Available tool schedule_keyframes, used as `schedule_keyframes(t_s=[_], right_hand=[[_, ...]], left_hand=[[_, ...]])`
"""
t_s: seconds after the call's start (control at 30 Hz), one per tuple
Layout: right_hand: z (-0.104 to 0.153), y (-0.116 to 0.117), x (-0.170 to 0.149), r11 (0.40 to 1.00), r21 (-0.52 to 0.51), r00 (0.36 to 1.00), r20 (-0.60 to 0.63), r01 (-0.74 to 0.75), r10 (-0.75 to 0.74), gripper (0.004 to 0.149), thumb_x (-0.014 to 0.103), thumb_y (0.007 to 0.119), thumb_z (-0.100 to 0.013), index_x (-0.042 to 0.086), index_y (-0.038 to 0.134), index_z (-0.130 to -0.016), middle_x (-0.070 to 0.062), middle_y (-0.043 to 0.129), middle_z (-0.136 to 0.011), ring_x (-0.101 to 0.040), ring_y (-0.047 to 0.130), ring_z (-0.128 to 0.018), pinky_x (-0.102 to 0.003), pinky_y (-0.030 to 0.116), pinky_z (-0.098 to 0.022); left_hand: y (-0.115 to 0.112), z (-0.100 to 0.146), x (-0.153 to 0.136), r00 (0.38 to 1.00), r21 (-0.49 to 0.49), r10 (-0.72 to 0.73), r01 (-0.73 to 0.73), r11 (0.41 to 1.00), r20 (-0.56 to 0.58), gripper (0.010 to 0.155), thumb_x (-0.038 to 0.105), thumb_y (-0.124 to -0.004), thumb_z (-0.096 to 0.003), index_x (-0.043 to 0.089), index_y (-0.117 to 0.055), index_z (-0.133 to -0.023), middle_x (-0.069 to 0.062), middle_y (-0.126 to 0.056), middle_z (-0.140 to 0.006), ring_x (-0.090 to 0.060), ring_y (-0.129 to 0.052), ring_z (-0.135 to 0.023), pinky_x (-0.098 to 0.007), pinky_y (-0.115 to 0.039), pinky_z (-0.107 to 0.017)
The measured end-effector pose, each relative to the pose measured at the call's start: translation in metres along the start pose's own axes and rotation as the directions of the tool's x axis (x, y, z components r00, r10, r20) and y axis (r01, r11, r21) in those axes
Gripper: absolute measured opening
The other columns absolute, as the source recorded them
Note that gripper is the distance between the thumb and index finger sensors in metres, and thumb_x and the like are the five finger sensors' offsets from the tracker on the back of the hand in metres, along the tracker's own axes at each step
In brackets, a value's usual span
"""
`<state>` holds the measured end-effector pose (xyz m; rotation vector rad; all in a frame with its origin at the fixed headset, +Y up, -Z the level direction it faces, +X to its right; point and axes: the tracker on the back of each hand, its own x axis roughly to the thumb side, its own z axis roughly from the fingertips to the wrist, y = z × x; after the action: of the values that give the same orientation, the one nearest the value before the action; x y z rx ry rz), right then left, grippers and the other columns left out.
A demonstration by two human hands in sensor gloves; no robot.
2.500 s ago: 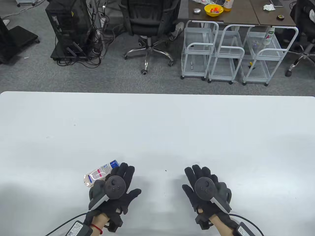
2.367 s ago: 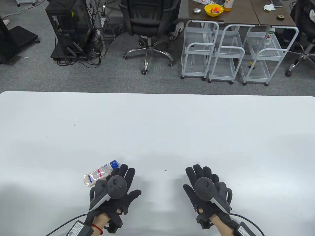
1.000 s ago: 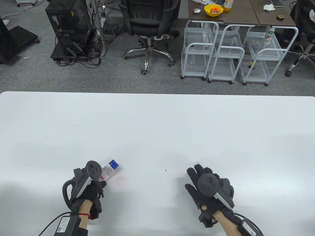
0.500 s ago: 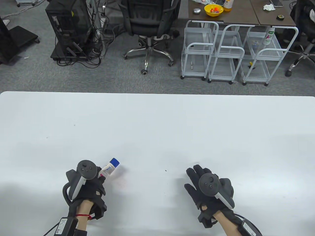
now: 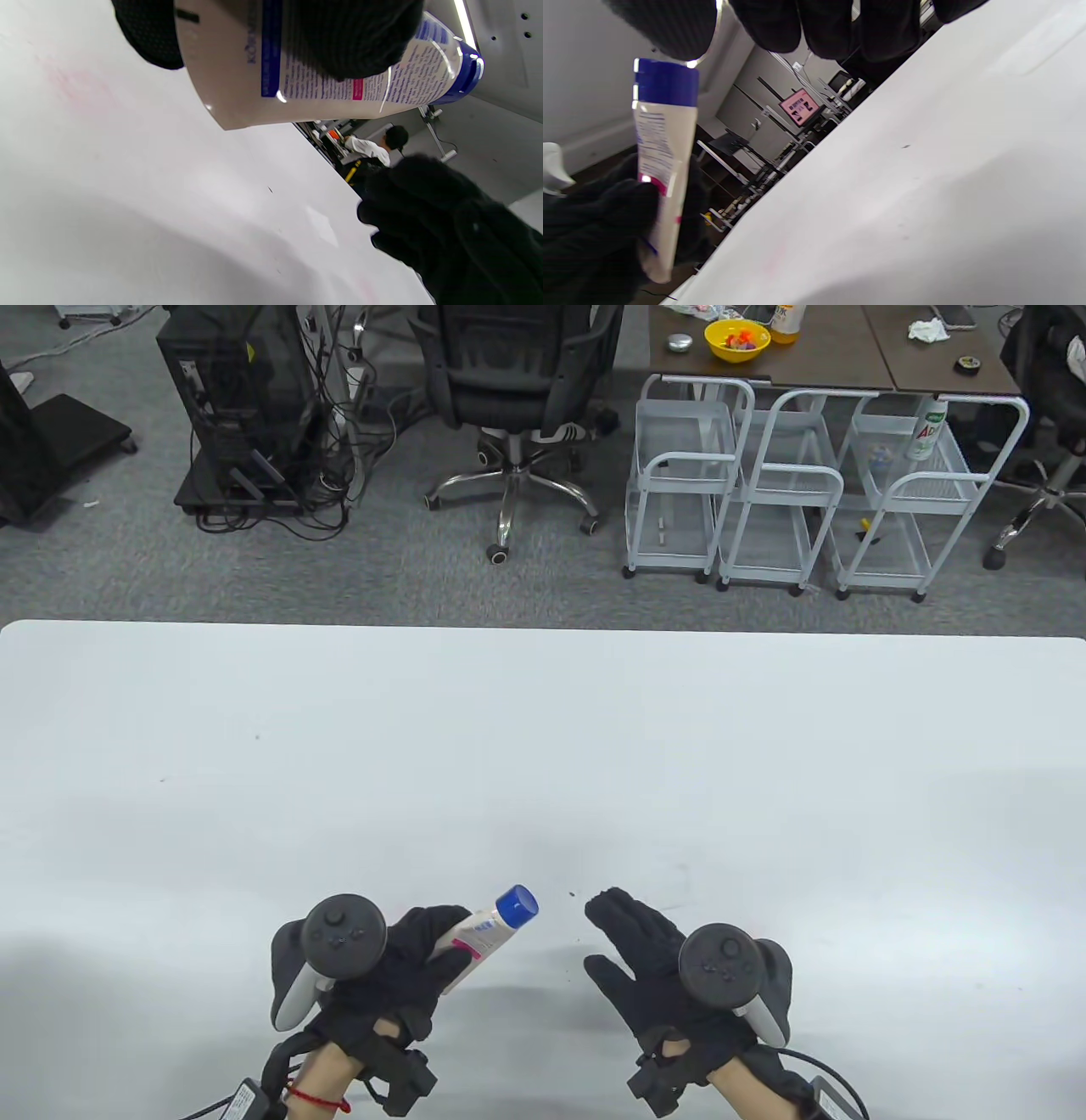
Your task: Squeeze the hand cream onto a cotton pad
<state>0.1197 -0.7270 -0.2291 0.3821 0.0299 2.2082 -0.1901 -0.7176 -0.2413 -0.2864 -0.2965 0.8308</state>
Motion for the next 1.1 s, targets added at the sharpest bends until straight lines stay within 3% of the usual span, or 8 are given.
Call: schedule_keyframes(t_s=[0.17,0.33,0.67,0.83,1.1], right_hand=[[0.006,0.002,0.013,0.994,-0.034,0.99,0.096,0.105,-0.101,0.07,0.05,0.08,-0.042,0.023,0.062,-0.104,-0.011,0.069,-0.106,-0.047,0.079,-0.095,-0.065,0.06,-0.067],[0.01,0.004,0.02,0.996,-0.09,0.986,0.169,0.019,-0.004,0.06,0.041,0.083,-0.043,0.021,0.075,-0.098,-0.012,0.088,-0.091,-0.04,0.098,-0.076,-0.061,0.072,-0.059],[0.017,0.013,0.034,0.983,-0.168,0.96,0.257,-0.072,0.114,0.06,0.045,0.081,-0.042,0.016,0.08,-0.095,-0.015,0.09,-0.084,-0.038,0.099,-0.066,-0.06,0.074,-0.056],[0.017,0.021,0.038,0.98,-0.172,0.952,0.269,-0.103,0.148,0.059,0.045,0.08,-0.043,0.014,0.082,-0.093,-0.017,0.093,-0.081,-0.039,0.101,-0.062,-0.059,0.076,-0.053],[0.018,0.024,0.042,0.962,-0.204,0.923,0.302,-0.18,0.237,0.057,0.042,0.075,-0.045,0.01,0.084,-0.091,-0.02,0.096,-0.077,-0.04,0.104,-0.057,-0.059,0.078,-0.05]], left_hand=[[-0.021,-0.004,0.01,0.997,-0.105,-0.053,0.058,0.993,0.051,0.05,0.044,-0.075,-0.0408,0.04,-0.07,-0.091,0.013,-0.087,-0.085,-0.011,-0.095,-0.067,-0.047,-0.076,-0.064],[-0.03,-0.007,0.011,0.997,-0.153,-0.065,0.072,0.986,0.046,0.05,0.044,-0.076,-0.0409,0.04,-0.071,-0.091,0.012,-0.087,-0.086,-0.011,-0.095,-0.067,-0.048,-0.076,-0.063],[-0.045,-0.008,0.023,0.991,-0.252,-0.105,0.122,0.96,0.078,0.058,0.052,-0.074,-0.0436,0.042,-0.061,-0.1,0.016,-0.085,-0.098,-0.01,-0.095,-0.078,-0.047,-0.074,-0.068],[-0.05,-0.008,0.029,0.981,-0.218,-0.17,0.186,0.958,0.089,0.06,0.054,-0.075,-0.0417,0.039,-0.064,-0.099,0.018,-0.091,-0.089,-0.003,-0.099,-0.069,-0.043,-0.078,-0.067],[-0.051,-0.007,0.032,0.971,-0.194,-0.216,0.233,0.953,0.107,0.061,0.049,-0.073,-0.0392,0.034,-0.068,-0.098,0.015,-0.094,-0.083,-0.005,-0.1,-0.064,-0.044,-0.079,-0.065]])
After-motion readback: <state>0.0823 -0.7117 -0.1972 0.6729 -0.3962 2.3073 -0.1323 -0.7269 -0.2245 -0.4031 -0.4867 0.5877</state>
